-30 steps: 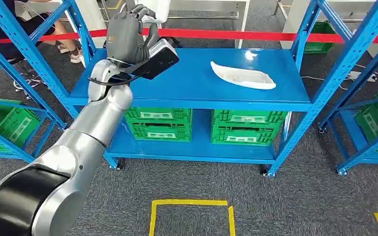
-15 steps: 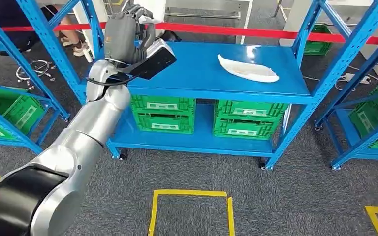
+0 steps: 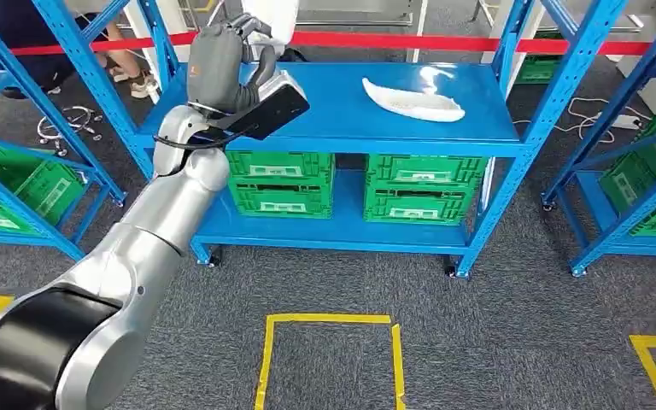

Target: Take the parts from the cabinet and place them on the table.

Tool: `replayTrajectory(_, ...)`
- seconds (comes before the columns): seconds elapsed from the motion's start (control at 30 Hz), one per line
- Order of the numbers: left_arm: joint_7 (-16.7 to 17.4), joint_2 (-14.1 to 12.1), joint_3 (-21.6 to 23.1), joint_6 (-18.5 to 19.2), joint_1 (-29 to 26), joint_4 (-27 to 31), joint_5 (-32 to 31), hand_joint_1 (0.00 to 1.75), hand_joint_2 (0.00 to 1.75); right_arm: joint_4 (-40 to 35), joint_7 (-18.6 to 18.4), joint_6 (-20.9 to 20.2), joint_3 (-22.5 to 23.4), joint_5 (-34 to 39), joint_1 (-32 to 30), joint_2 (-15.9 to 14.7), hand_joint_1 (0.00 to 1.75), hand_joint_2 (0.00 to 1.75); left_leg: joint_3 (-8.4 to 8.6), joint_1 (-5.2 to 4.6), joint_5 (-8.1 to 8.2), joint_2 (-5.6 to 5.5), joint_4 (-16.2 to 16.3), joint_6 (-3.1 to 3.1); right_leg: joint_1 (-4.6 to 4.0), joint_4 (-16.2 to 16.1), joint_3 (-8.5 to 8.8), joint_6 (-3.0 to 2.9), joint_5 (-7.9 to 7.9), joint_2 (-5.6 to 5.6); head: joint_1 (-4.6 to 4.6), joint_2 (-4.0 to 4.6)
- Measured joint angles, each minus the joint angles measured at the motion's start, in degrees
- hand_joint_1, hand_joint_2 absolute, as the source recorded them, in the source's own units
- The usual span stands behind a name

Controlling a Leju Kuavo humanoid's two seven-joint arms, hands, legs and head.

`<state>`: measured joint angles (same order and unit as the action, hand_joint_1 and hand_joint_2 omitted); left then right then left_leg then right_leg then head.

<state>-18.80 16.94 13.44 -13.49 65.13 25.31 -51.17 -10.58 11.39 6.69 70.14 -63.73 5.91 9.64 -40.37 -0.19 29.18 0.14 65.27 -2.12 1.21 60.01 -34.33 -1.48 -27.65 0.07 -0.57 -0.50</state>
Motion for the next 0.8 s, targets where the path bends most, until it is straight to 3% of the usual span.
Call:
replayTrajectory(0.03, 0.0, 0.0, 0.0, 0.0, 0.0, 0.0, 0.2, 1.75, 1.75, 0.0, 0.0, 0.0, 0.0, 0.0, 0.0, 0.0, 0.0, 0.0, -1.32, 0.13, 3.11, -0.01, 4.6, -0.32, -0.03, 0.0, -0.78, -0.08, 0.56, 0.01, -0.11, 0.0)
replayTrajectory(0.07, 0.0, -0.1, 0.0, 0.1, -0.1, 0.0, 0.3, 1.75, 1.75, 0.0, 0.0, 0.0, 0.0, 0.0, 0.0, 0.0, 0.0, 0.0, -2.38, 0.15, 5.12, -0.02, 9.0, -0.44, -0.06, 0.0, -1.54, -0.06, 1.1, 0.01, -0.13, 0.0)
replayTrajectory(0.1, 0.0, -0.1, 0.1, 0.4, -0.1, 0.0, 0.7, 1.75, 1.75, 0.0, -0.2, 0.0, 0.0, 0.0, -0.1, 0.0, 0.0, 0.0, -2.63, 0.14, 5.42, -0.02, 11.7, -0.45, -0.07, 0.0, -2.27, -0.03, 1.63, 0.0, -0.15, 0.0)
replayTrajectory(0.13, -0.3, -0.1, 0.0, 1.1, -0.1, 0.0, 1.5, 1.75, 1.75, 0.0, -0.2, 0.0, 0.0, -0.1, -0.1, 0.0, 0.0, 0.0, -1.84, 0.14, 4.17, -0.02, 11.9, -0.36, -0.09, 0.0, -2.91, 0.02, 2.03, 0.0, -0.17, 0.0)
replayTrajectory(0.17, -0.7, -0.2, 0.0, 1.6, -0.2, 0.0, 2.4, 1.75, 1.75, 0.0, -0.2, 0.0, 0.0, -0.1, -0.1, 0.0, 0.0, 0.0, 0.02, 0.13, 1.87, -0.03, 10.0, -0.11, -0.14, 0.0, -3.52, 0.07, 2.55, 0.0, -0.2, 0.0)
replayTrajectory(0.2, -1.1, -0.2, 0.0, 2.0, -0.1, 0.0, 3.1, 1.75, 1.75, 0.0, -0.3, 0.0, 0.0, -0.1, -0.1, 0.0, 0.0, 0.0, 2.93, 0.06, -0.17, -0.07, 6.1, 0.31, -0.24, 0.0, -3.99, 0.16, 3.04, 0.02, -0.24, 0.0)
replayTrajectory(0.23, -1.5, -0.2, 0.0, 2.2, -0.1, 0.2, 3.7, 1.75, 1.75, 0.0, -0.4, 0.0, 0.0, -0.1, -0.1, 0.0, 0.0, 0.0, 6.45, -0.17, -0.93, -0.1, 1.2, 0.92, -0.34, 0.0, -4.29, 0.28, 3.46, 0.06, -0.26, 0.0)
replayTrajectory(0.27, -1.7, -0.1, 0.0, 2.3, -0.1, 0.6, 3.8, 1.75, 1.75, 0.0, -0.5, 0.0, 0.0, 0.0, -0.1, 0.1, 0.0, 0.0, 9.77, -0.42, 1.34, -0.08, -4.2, 1.76, -0.31, 0.0, -4.48, 0.53, 3.85, 0.05, -0.22, 0.0)
replayTrajectory(0.3, -1.8, -0.1, 0.1, 2.3, 0.0, 0.9, 3.8, 1.75, 1.75, 0.0, -0.5, 0.1, 0.0, -0.1, -0.1, 0.2, 0.0, 0.0, 11.53, -0.49, 2.14, -0.04, -6.7, 1.73, -0.35, 0.0, -4.57, 0.92, 4.21, 0.0, -0.22, 0.0)
replayTrajectory(0.37, -1.9, -0.1, 0.2, 2.3, 0.2, 1.0, 3.7, 1.75, 1.75, 0.0, -0.6, 0.0, 0.0, -0.1, 0.0, 0.2, 0.0, 0.0, 10.71, -0.9, 1.93, -0.09, -6.7, 2.11, -0.06, -0.4, -4.46, 1.7, 4.95, -0.12, -0.24, 0.02)
replayTrajectory(0.4, -1.8, -0.1, 0.2, 2.3, 0.3, 1.1, 3.5, 1.75, 1.75, 0.0, -0.6, 0.0, 0.0, -0.1, 0.0, 0.2, 0.0, 0.0, 10.65, -0.86, 1.55, -0.08, -7.1, 2.59, -0.11, -0.9, -4.35, 2.18, 5.34, -0.11, -0.22, 0.0)
replayTrajectory(0.43, -1.8, -0.1, 0.5, 2.3, 0.4, 1.3, 3.2, 1.75, 1.75, 0.0, -0.6, 0.0, 0.0, -0.2, 0.0, 0.2, 0.0, 0.0, 11.25, -0.18, 0.51, 0.11, -8.0, 3.09, 0.01, -0.6, -4.61, 2.37, 5.23, -0.09, -0.22, 0.0)
replayTrajectory(0.5, -1.6, 0.0, 0.9, 2.3, 0.6, 1.4, 3.2, 1.75, 1.75, 0.0, -0.6, 0.0, 0.0, -0.2, 0.0, 0.2, 0.0, 0.0, 10.34, -0.19, -0.43, 0.2, -8.1, 3.67, -0.19, 4.4, -6.73, 2.71, 0.78, 0.06, 0.3, 0.0)
replayTrajectory(0.57, -1.6, 0.0, 1.2, 2.7, 0.6, 1.3, 3.2, 1.75, 1.75, 0.0, -0.5, -0.2, 0.0, -0.4, -0.1, 0.1, 0.0, 0.0, 9.42, -0.26, -0.95, 0.24, -7.8, 3.74, -0.13, 13.2, -10.0, 3.13, -3.65, 0.05, 0.46, 0.02)
replayTrajectory(0.6, -1.5, 0.0, 1.4, 3.2, 0.5, 1.3, 3.2, 1.75, 1.75, 0.0, -0.5, -0.3, 0.0, -0.5, -0.1, 0.1, 0.0, 0.0, 8.88, -0.26, -1.14, 0.25, -7.5, 3.69, -0.14, 16.5, -11.0, 3.29, -4.76, 0.04, 0.48, 0.0)
replayTrajectory(0.63, -1.5, 0.0, 1.5, 3.8, 0.5, 1.3, 3.1, 1.75, 1.75, 0.0, -0.4, -0.3, 0.0, -0.6, -0.1, 0.0, 0.0, 0.0, 8.47, -0.24, -1.22, 0.25, -7.3, 3.58, -0.11, 16.3, -10.49, 3.34, -4.39, 0.03, 0.55, 0.0)
replayTrajectory(0.67, -1.5, -0.1, 1.6, 4.1, 0.4, 1.3, 3.1, 1.75, 1.75, 0.0, -0.3, -0.3, 0.0, -0.6, -0.1, 0.0, 0.0, 0.0, 8.19, -0.18, -1.26, 0.27, -6.9, 3.5, -0.05, 13.6, -8.45, 3.36, -2.92, 0.01, 0.57, 0.0)
replayTrajectory(0.73, -1.5, -0.1, 1.6, 4.2, 0.4, 1.3, 3.1, 1.75, 1.75, 0.0, -0.2, -0.3, 0.0, -0.6, -0.1, -0.1, 0.0, 0.0, 7.82, -0.05, -1.04, 0.28, -6.1, 3.15, 0.04, 3.3, -2.03, 3.29, 0.92, -0.14, 0.64, 0.0)
replayTrajectory(0.77, -1.6, 0.0, 1.6, 4.3, 0.4, 1.3, 3.2, 1.75, 1.75, 0.0, -0.1, -0.2, 0.0, -0.6, 0.0, -0.1, 0.0, 0.0, 7.57, -0.08, -0.86, 0.36, -5.7, 2.84, 0.01, 0.5, -0.62, 2.95, -0.18, -0.2, 0.66, 0.02)
replayTrajectory(0.8, -1.5, -0.1, 1.6, 4.4, 0.5, 1.3, 3.2, 1.75, 1.75, 0.0, -0.1, -0.2, 0.0, -0.5, 0.0, -0.1, 0.0, 0.0, 7.22, -0.55, -0.78, 0.3, -5.3, 2.51, -0.38, 0.3, -0.77, 2.46, 0.4, -0.06, 0.64, 0.02)
